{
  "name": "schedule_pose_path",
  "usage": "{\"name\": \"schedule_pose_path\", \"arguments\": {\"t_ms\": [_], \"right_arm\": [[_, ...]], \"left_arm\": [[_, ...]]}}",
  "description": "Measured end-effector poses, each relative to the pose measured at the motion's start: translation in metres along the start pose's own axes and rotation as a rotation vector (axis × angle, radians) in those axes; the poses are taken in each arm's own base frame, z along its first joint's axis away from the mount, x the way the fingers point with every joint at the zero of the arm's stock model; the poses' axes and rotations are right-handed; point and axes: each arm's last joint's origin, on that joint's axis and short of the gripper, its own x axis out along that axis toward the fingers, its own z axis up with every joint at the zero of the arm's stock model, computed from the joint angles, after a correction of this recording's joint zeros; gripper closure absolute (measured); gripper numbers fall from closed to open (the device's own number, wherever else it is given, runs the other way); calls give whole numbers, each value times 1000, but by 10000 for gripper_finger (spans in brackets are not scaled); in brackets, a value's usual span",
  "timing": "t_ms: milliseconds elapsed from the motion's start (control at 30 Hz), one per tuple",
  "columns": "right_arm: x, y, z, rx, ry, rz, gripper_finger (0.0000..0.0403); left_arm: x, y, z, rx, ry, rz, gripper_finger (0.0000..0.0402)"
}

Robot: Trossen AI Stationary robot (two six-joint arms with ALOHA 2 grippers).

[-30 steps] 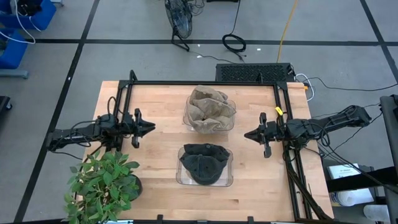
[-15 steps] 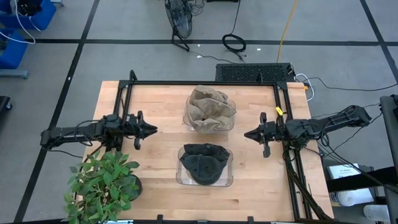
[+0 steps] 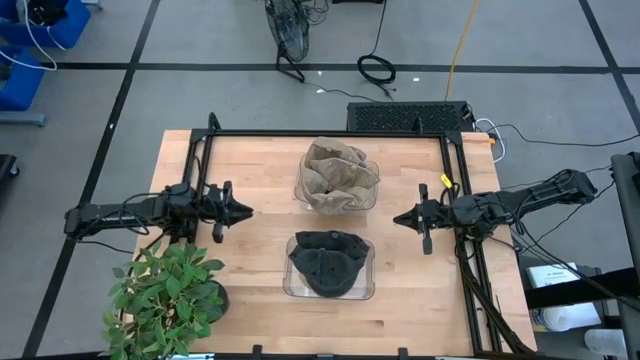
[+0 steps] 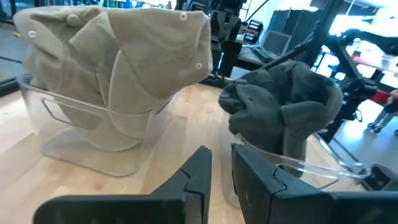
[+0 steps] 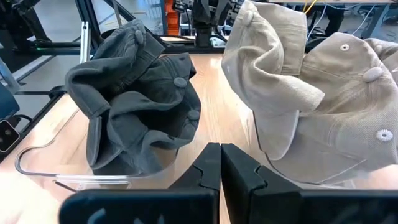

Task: Pick & Place hat
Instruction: Return to Home Position

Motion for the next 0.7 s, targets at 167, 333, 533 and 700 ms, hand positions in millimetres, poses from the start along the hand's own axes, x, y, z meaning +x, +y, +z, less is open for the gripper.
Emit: {"name": "schedule_pose_path", "arguments": {"t_ms": [167, 333, 533, 700], "right_arm": [[0, 0, 0, 0, 0, -1, 403], [0, 0, 0, 1, -1, -3, 403], [0, 0, 0, 1, 0, -3, 403], [0, 0, 0, 1, -1, -3, 403]], "left_arm": [[-1, -2, 5, -15, -21, -23, 332], [-7, -6, 20, 15, 46, -4, 332], [-7, -5, 10, -4, 124, 8, 332], [-5, -3, 3, -12, 151, 15, 332]]}}
